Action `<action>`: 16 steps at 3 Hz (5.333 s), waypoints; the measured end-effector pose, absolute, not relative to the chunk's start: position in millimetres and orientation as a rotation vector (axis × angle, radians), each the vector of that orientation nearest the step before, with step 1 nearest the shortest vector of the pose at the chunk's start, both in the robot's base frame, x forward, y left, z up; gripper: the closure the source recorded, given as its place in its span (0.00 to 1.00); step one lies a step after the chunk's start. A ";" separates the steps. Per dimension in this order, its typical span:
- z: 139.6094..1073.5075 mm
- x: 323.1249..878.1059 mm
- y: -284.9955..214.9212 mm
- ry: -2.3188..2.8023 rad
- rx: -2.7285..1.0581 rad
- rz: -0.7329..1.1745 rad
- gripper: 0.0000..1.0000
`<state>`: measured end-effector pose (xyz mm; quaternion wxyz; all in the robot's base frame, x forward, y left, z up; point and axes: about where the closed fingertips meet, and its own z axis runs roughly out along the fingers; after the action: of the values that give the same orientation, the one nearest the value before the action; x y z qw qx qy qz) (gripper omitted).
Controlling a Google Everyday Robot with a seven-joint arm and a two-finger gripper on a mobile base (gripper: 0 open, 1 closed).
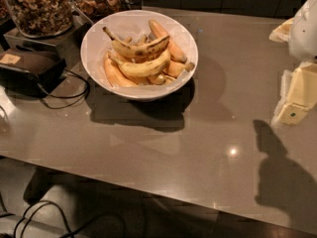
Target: Pick banana from white bowl
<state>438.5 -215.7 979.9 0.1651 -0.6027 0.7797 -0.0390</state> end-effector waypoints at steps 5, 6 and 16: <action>1003.2 511.1 -156.4 2.025 -1.948 -0.203 0.00; 996.8 523.3 -135.7 1.995 -1.972 -0.178 0.00; 972.9 594.2 -28.1 1.850 -2.108 -0.046 0.45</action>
Offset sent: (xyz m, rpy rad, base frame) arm 0.0730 0.0523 0.0203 -0.0944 0.0164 0.2003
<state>594.2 -28.1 972.9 0.1675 -0.7409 0.6502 -0.0161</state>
